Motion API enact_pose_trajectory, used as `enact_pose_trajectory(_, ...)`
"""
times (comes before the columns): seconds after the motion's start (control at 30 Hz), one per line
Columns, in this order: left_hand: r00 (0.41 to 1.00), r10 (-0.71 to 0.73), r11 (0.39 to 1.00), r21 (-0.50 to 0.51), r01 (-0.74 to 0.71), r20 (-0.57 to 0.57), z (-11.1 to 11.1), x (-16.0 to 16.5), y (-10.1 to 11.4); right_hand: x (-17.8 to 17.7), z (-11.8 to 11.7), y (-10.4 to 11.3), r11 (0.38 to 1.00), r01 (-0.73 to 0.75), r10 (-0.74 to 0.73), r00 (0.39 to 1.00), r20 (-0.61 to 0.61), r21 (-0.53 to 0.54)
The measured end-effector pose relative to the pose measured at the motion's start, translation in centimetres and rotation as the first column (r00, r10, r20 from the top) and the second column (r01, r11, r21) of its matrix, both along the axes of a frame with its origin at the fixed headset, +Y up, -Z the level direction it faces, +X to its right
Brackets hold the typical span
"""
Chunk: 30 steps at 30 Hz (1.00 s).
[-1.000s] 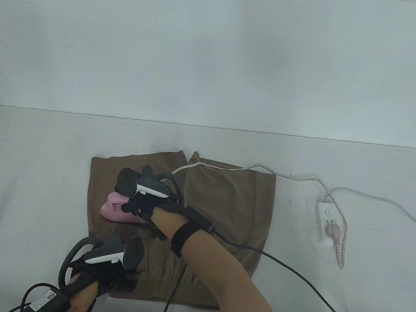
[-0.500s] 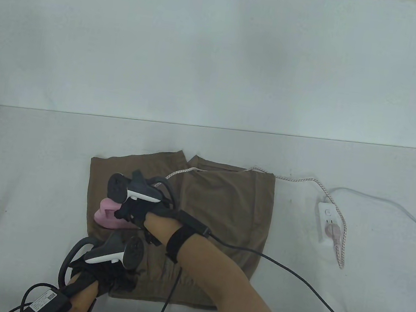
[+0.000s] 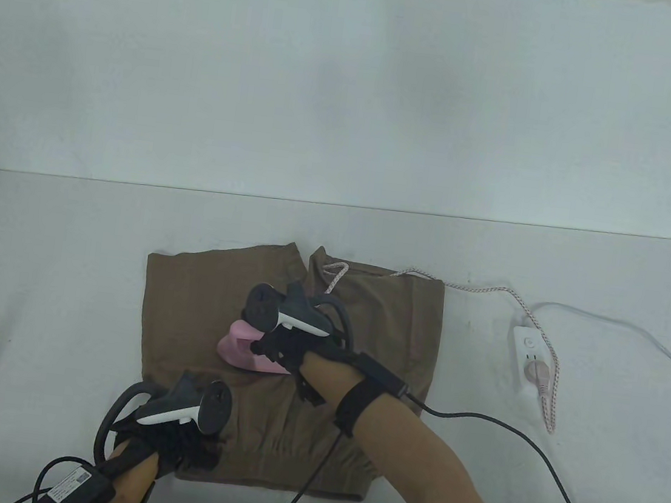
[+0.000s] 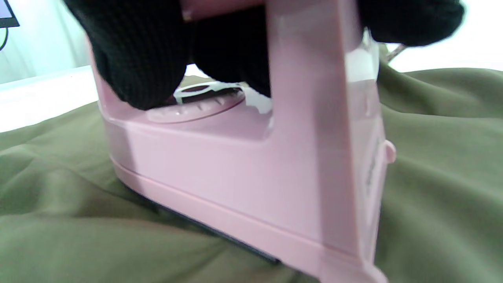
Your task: Iron shorts with electric iron on table
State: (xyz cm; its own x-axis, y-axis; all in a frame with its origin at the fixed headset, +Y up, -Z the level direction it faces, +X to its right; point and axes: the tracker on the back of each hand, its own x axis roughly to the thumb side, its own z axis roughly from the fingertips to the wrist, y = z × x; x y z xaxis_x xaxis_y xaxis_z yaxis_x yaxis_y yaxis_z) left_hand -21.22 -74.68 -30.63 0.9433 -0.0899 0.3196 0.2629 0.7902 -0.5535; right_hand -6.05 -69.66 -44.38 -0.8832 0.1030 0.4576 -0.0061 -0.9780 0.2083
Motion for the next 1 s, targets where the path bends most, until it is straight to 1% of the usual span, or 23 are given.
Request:
enact_pose_trajectory(0.17, 1.000, 0.001, 1.000, 0.000, -0.001, 0.000, 0.0, 0.0, 0.0, 1.6, -0.1, 0.1, 1.000, -0.006, 0.006, 1.000, 0.021, -0.007)
enact_pose_trajectory(0.33, 1.000, -0.001, 1.000, -0.003, 0.001, 0.000, 0.0, 0.0, 0.0, 0.8, 0.0, 0.0, 1.000, -0.007, 0.007, 1.000, 0.003, 0.009)
enact_pose_trajectory(0.47, 1.000, -0.001, 1.000, -0.002, 0.001, -0.002, 0.0, 0.0, 0.0, -1.4, 0.4, -0.3, 0.999, 0.012, -0.010, 0.999, -0.044, 0.032)
enact_pose_trajectory(0.77, 1.000, -0.005, 1.000, 0.002, 0.005, 0.000, 0.0, 0.0, 0.0, -7.2, 1.6, -0.4, 1.000, 0.018, -0.017, 0.992, -0.126, 0.009)
enact_pose_trajectory(1.0, 1.000, -0.006, 1.000, -0.001, 0.006, 0.000, 0.0, 0.0, 0.1, -10.4, 2.6, -0.5, 1.000, 0.021, -0.020, 0.981, -0.195, 0.000)
